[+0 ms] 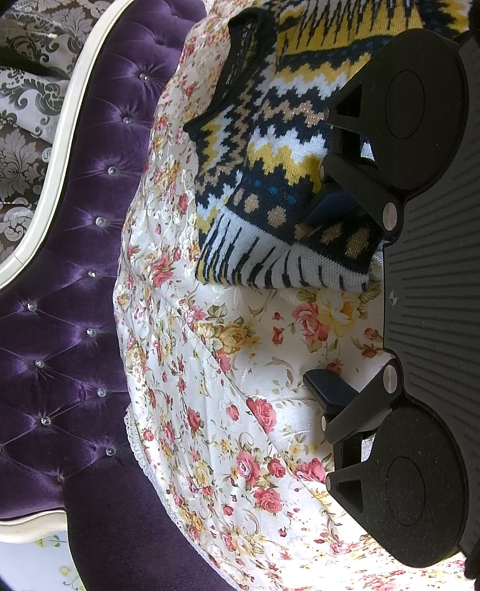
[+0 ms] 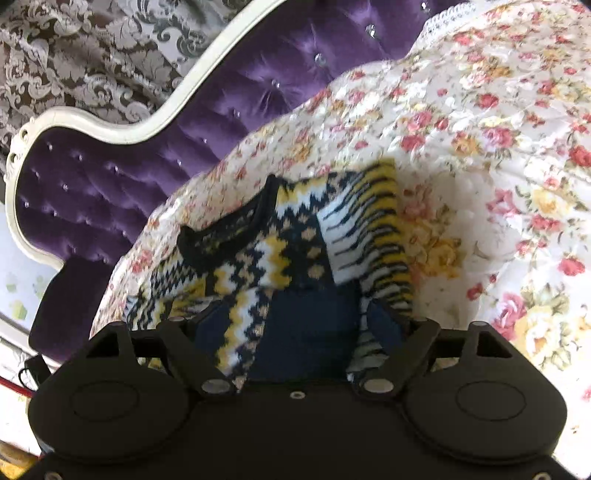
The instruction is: Fold small clothes
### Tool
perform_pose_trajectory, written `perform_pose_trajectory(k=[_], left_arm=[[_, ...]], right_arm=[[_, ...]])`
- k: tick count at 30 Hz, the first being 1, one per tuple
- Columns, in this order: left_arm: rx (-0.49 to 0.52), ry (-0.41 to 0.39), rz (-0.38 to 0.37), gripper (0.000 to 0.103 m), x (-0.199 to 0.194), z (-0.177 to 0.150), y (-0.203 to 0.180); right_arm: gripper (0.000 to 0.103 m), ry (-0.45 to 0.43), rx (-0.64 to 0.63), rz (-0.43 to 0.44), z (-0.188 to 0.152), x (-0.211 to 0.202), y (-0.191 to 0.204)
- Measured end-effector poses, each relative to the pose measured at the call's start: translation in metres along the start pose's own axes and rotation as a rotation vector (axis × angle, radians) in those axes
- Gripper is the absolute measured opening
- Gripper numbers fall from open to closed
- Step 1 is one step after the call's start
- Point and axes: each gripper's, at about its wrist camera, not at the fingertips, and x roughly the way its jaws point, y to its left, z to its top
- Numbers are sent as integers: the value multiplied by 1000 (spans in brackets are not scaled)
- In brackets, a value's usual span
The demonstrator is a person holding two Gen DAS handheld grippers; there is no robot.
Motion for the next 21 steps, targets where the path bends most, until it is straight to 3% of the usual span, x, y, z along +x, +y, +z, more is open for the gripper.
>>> perform_pose_trajectory(k=[5, 6, 9, 10, 14, 21], left_arm=[[0, 1, 0, 86, 0, 1, 1], [0, 0, -1, 86, 0, 0, 0], [-2, 0, -1, 86, 0, 1, 0], [-3, 1, -1, 86, 0, 2, -1], [-10, 1, -6, 86, 0, 2, 0], [-35, 0, -23, 84, -3, 4, 4]], right_arm=[[85, 26, 51, 55, -2, 3, -7], [78, 22, 76, 68, -2, 4, -11], [40, 32, 147, 89, -4, 9, -21], [34, 34, 153, 94, -5, 10, -22], [27, 2, 66, 93, -6, 7, -7], [22, -91, -32, 214, -3, -10, 13]])
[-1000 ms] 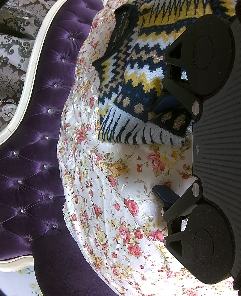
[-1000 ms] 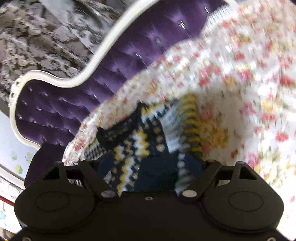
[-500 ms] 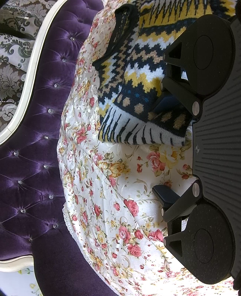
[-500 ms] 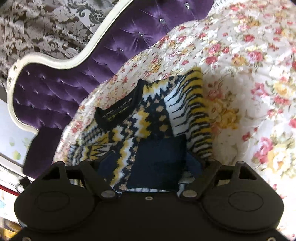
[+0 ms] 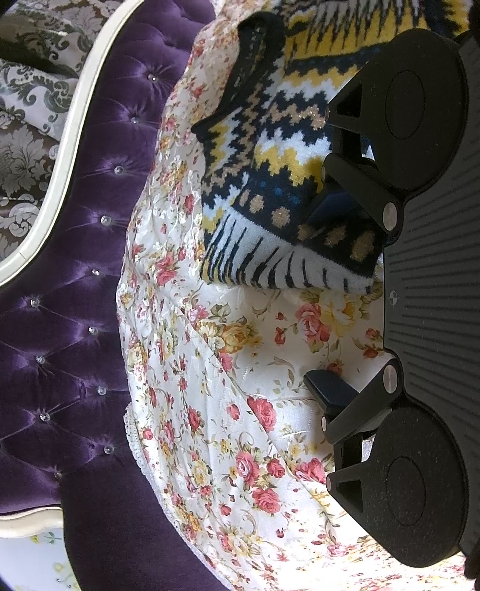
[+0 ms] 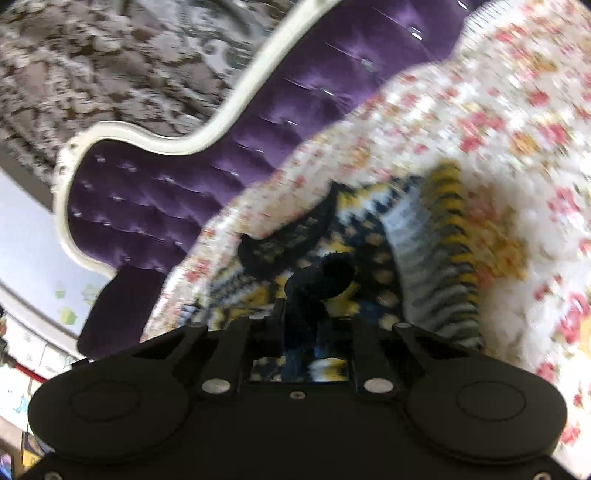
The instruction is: Fold small clothes
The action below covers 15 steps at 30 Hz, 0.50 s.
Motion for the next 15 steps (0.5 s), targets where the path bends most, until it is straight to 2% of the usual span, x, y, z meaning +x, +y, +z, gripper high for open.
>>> perform_pose_trajectory(k=[2, 4, 6, 7, 11, 13, 15], left_arm=[[-7, -7, -25, 84, -7, 7, 2], [-13, -76, -31, 84, -22, 13, 5], [-11, -113, -28, 84, -31, 19, 4], [-7, -117, -27, 84, -32, 21, 3], [45, -82, -27, 84, -21, 22, -11], [64, -62, -23, 84, -14, 16, -17], [42, -71, -26, 84, -15, 13, -17]], right_arm=[[22, -56, -27, 50, 2, -9, 8], [21, -131, -54, 75, 6, -23, 12], [21, -178, -69, 33, 10, -31, 12], [21, -184, -73, -16, 11, -32, 10], [22, -105, -95, -203, 13, -21, 3], [22, -64, -112, -236, 11, -12, 3], [22, -43, -128, -242, 9, -10, 5]])
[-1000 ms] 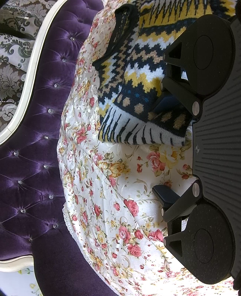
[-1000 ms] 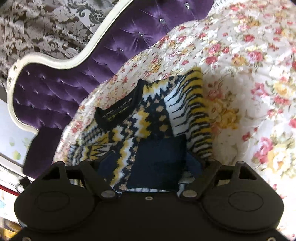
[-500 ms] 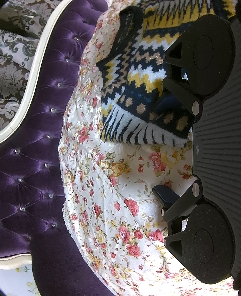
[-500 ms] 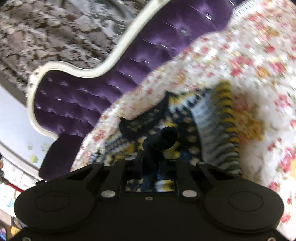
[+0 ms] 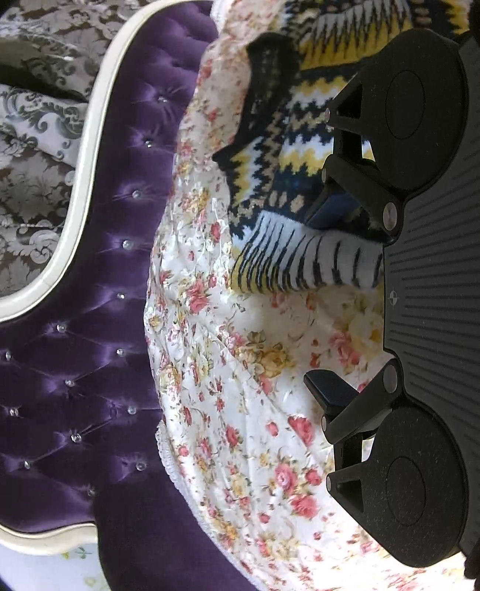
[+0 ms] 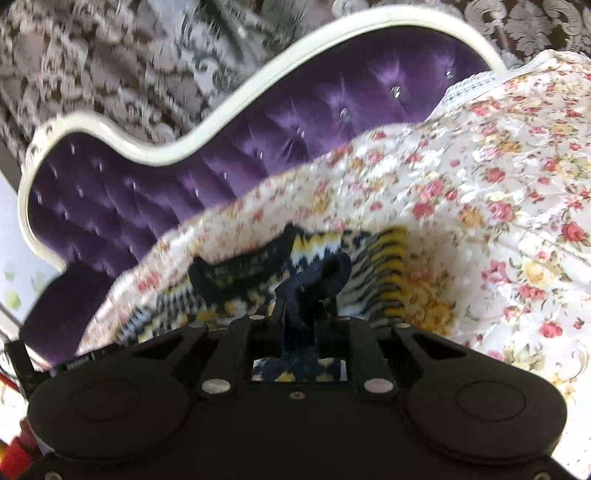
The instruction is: Fold small clothes
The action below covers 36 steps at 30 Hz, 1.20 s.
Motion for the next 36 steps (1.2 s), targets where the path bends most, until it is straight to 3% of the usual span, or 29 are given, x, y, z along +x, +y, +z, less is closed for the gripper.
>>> perform_pose_trajectory(k=[3, 6, 9, 11, 15, 18, 24, 26, 27, 29, 30, 33, 36], left_arm=[[-28, -36, 7, 84, -9, 4, 2], [37, -47, -1, 84, -13, 9, -8], [131, -6, 21, 84, -5, 4, -21], [124, 49, 84, 84, 7, -1, -16], [-1, 91, 58, 87, 17, -12, 9], [-8, 88, 60, 88, 16, -14, 10], [-16, 93, 60, 92, 15, -15, 11], [-14, 93, 59, 92, 15, -14, 11], [-17, 91, 59, 93, 15, -14, 11], [-22, 86, 53, 93, 13, -14, 11], [-24, 85, 47, 93, 10, -14, 11], [-24, 68, 30, 94, -5, -16, 11], [4, 52, 11, 96, -26, -17, 9]], right_arm=[[22, 0, -9, 1, 1, 2, 2], [24, 2, -5, 8, 0, 0, 1], [24, 8, -3, 13, -3, -1, 2], [24, 18, -6, -4, -4, 0, 1], [25, 88, -45, -108, -6, 8, -2], [26, 127, -154, -202, -12, 16, 6], [27, 170, -326, -288, -21, 24, 23], [33, 164, -363, -312, -23, 22, 25], [41, 159, -373, -321, -23, 21, 26], [67, 145, -387, -360, -22, 20, 26], [87, 134, -398, -388, -21, 18, 26], [92, 77, -363, -402, -15, 6, 19], [100, 22, -261, -345, -5, -5, 6]])
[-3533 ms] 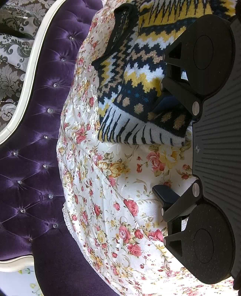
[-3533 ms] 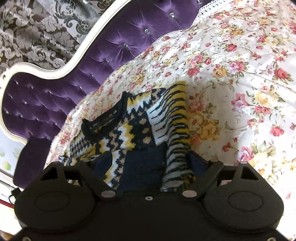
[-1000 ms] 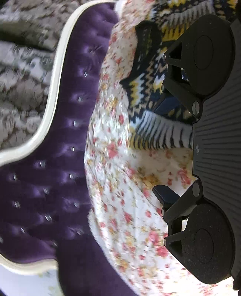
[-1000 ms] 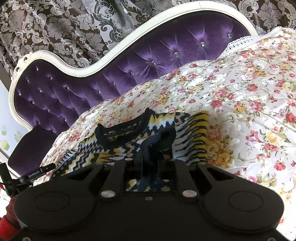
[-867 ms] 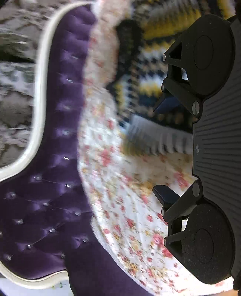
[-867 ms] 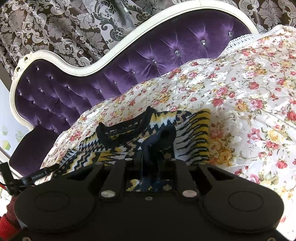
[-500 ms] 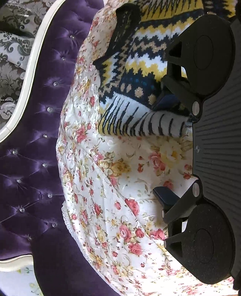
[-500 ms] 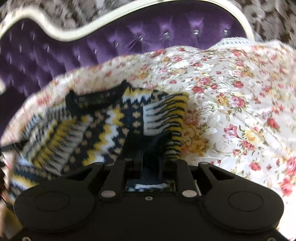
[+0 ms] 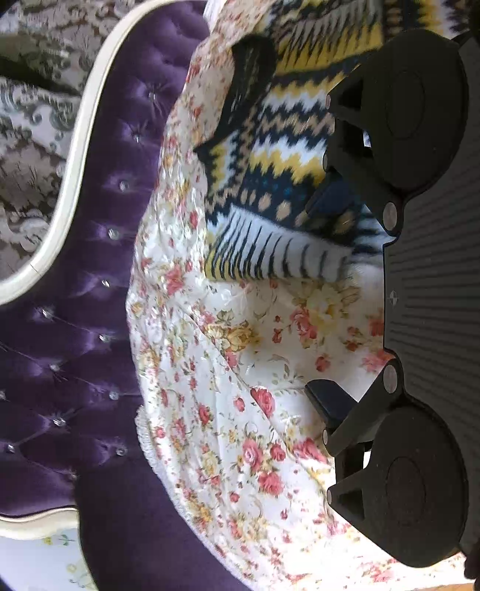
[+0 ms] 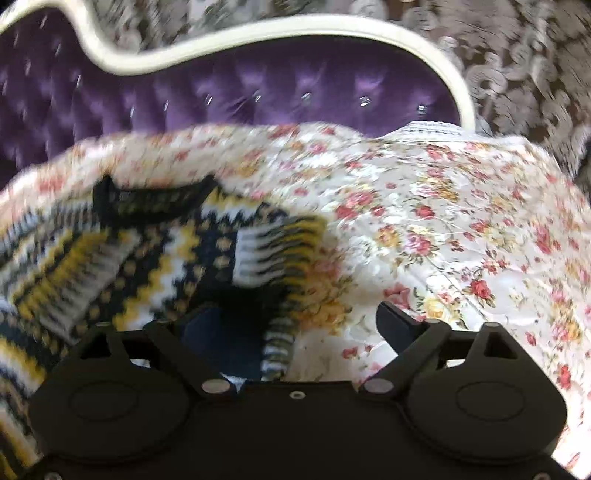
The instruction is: Fold small clothes
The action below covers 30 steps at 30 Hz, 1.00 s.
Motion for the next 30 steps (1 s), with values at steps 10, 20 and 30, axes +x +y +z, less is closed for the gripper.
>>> perform_pose_trajectory(k=[10, 20, 30], left_arm=[[16, -143, -92, 97, -111, -23, -5], [16, -182, -165, 100, -188, -68, 1], [16, -108, -268, 102, -212, -111, -1]], right_arm=[[103, -126, 279, 281, 3, -11, -27], [103, -278, 260, 351, -15, -38, -13], [103, -231, 235, 436, -96, -125, 7]])
